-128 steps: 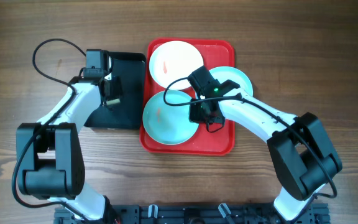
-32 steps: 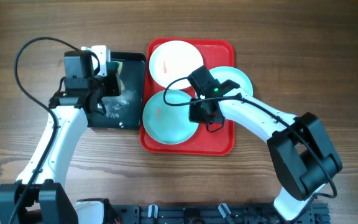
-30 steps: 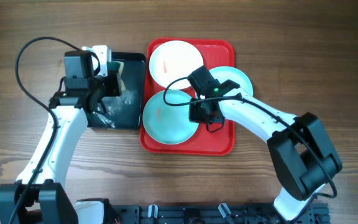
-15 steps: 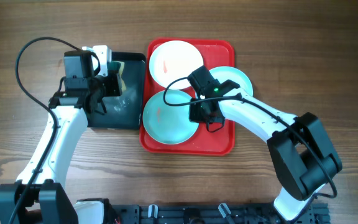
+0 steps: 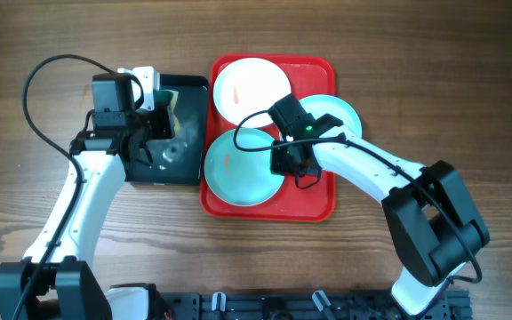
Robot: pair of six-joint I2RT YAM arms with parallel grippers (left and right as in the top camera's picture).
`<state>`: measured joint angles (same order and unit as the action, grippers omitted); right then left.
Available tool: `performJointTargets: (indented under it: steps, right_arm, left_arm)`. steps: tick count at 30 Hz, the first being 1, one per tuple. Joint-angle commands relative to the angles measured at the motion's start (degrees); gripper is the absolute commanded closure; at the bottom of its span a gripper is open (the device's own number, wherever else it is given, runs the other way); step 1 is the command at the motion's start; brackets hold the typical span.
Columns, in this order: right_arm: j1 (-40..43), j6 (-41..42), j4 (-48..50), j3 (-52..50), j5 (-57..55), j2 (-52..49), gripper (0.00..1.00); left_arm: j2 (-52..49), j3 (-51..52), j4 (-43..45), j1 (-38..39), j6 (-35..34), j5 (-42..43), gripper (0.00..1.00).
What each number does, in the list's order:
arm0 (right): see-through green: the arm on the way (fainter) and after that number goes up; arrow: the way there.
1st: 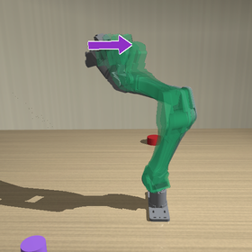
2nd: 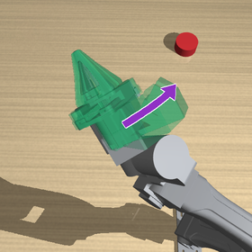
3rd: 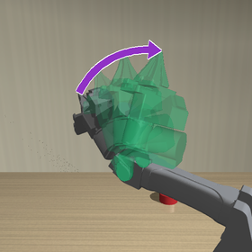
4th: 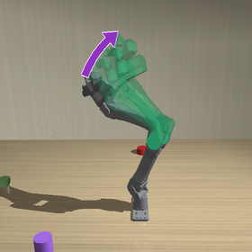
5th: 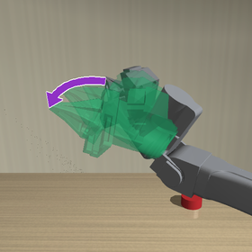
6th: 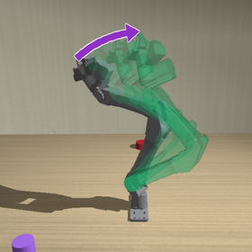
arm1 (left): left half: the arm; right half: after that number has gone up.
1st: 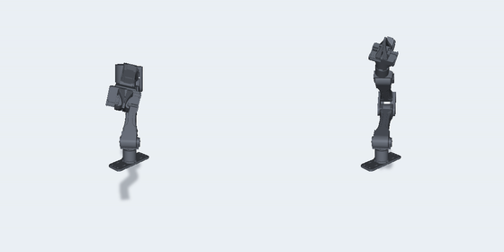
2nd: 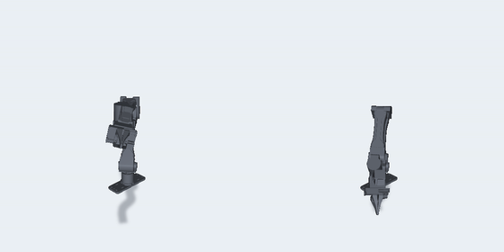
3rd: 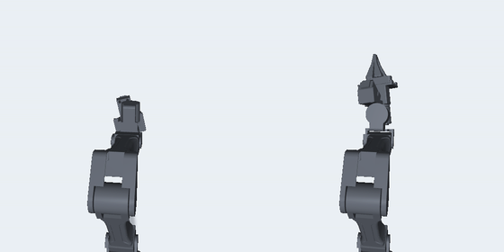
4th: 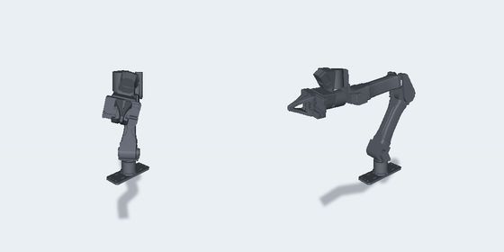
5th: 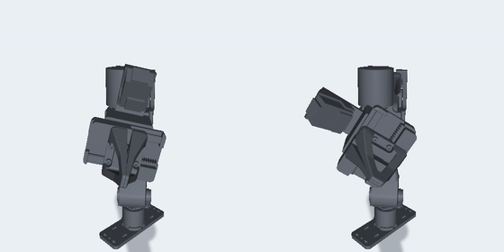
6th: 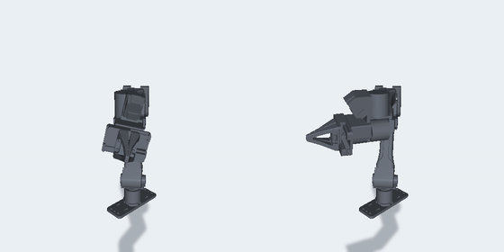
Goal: Clean dirty plates on tray and stack at the side
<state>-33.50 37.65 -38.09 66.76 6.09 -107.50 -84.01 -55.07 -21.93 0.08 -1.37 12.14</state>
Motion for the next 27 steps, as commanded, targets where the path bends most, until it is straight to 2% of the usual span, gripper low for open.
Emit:
performJointTargets:
  steps: [1,4,7,8,10,15,20,27]
  right_arm:
    - [-0.2,-0.55,0.15,-0.7,-1.81,-0.96,0.96]
    - [-0.2,-0.55,0.35,-0.7,-1.81,-0.96,0.96]
    - [-0.2,-0.57,0.28,-0.7,-1.81,-0.96,0.96]
    - [-0.2,-0.59,0.28,-0.7,-1.81,-0.96,0.96]
    - [-0.2,-0.57,0.33,-0.7,-1.81,-0.96,0.96]
    - [-0.2,-0.57,0.33,-0.7,-1.79,-0.96,0.96]
    - [-0.2,-0.57,0.35,-0.7,-1.79,-0.96,0.96]
    - [-0.2,-0.55,0.39,-0.7,-1.79,-0.96,0.96]
  left_arm:
    - [-1.16,-0.2,-0.37,-0.2,-0.59,1.36,0.95]
    - [-1.4,-0.2,-0.44,-0.2,-0.57,1.36,0.92]
    - [-1.4,-0.2,-0.39,-0.2,-0.57,1.36,0.8]
    - [-1.4,-0.2,-0.42,-0.2,-0.55,1.36,0.81]
    - [-1.51,-0.17,-0.44,-0.2,-0.57,1.36,0.96]
    - [-1.51,-0.15,0.7,-0.2,-0.33,1.16,0.96]
    - [-1.51,-0.15,4.7,-0.2,-0.33,-3.06,0.96]
    - [-2.6,-0.15,2.45,0.5,-0.59,-4.98,0.96]
